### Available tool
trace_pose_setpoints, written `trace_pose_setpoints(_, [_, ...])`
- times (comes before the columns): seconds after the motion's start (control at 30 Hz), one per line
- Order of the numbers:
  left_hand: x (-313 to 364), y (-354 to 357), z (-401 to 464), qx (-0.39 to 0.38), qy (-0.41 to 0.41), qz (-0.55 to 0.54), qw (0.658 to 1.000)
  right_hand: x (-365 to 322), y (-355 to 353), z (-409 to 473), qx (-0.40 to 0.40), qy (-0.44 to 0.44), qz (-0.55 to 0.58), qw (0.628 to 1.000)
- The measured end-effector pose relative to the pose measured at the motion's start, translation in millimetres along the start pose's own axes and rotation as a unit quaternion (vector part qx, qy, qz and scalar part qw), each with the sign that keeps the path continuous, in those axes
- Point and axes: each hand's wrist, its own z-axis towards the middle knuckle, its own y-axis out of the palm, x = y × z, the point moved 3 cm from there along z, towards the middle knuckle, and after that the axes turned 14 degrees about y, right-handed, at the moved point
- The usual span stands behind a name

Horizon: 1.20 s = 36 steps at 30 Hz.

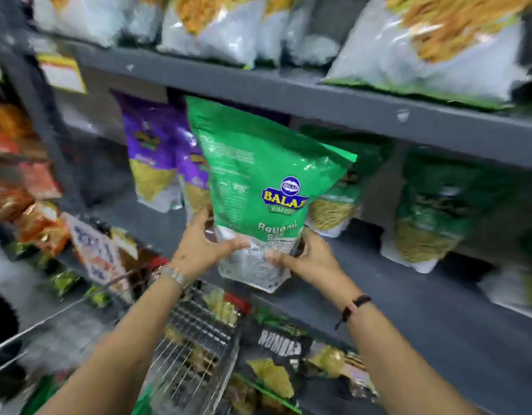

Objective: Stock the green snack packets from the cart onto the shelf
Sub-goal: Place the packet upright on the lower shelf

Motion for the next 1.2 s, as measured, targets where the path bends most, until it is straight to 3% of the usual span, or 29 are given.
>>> trace_pose_setpoints(0.27, [-44, 101, 37, -0.110, -0.043, -0.089, 0.989, 78, -32, 26, 0.100, 0.141, -0.003, 0.985])
trace_pose_setpoints(0.37, [-66, 117, 47, -0.123, -0.034, -0.109, 0.986, 93, -22, 23, 0.144, 0.128, -0.015, 0.981])
trace_pose_setpoints(0.53, [-94, 122, 48, 0.077, -0.111, -0.042, 0.990, 108, 5, -8, 0.111, 0.005, -0.094, 0.989])
trace_pose_setpoints(0.6, [-95, 123, 38, 0.106, -0.138, -0.090, 0.981, 111, -3, -2, 0.168, -0.003, -0.056, 0.984])
trace_pose_setpoints(0.67, [-88, 123, 30, 0.116, -0.128, -0.173, 0.970, 113, -16, 17, 0.194, 0.042, 0.021, 0.980])
trace_pose_setpoints(0.73, [-84, 120, 22, 0.075, -0.090, -0.212, 0.970, 110, -18, 35, 0.129, 0.073, 0.058, 0.987])
trace_pose_setpoints(0.8, [-79, 119, 14, -0.030, -0.058, -0.206, 0.976, 108, -6, 45, 0.055, 0.070, 0.084, 0.992])
trace_pose_setpoints(0.9, [-82, 121, 6, -0.188, -0.028, -0.162, 0.968, 118, 9, 43, 0.075, 0.067, 0.100, 0.990])
trace_pose_setpoints(1.07, [-106, 115, 32, -0.274, -0.095, -0.114, 0.950, 133, -16, 36, 0.166, 0.075, 0.108, 0.977])
trace_pose_setpoints(1.13, [-111, 110, 44, -0.312, -0.116, -0.116, 0.936, 128, -31, 43, 0.127, 0.082, 0.120, 0.981])
trace_pose_setpoints(1.2, [-113, 106, 52, -0.326, -0.122, -0.092, 0.933, 122, -37, 53, 0.025, 0.081, 0.149, 0.985])
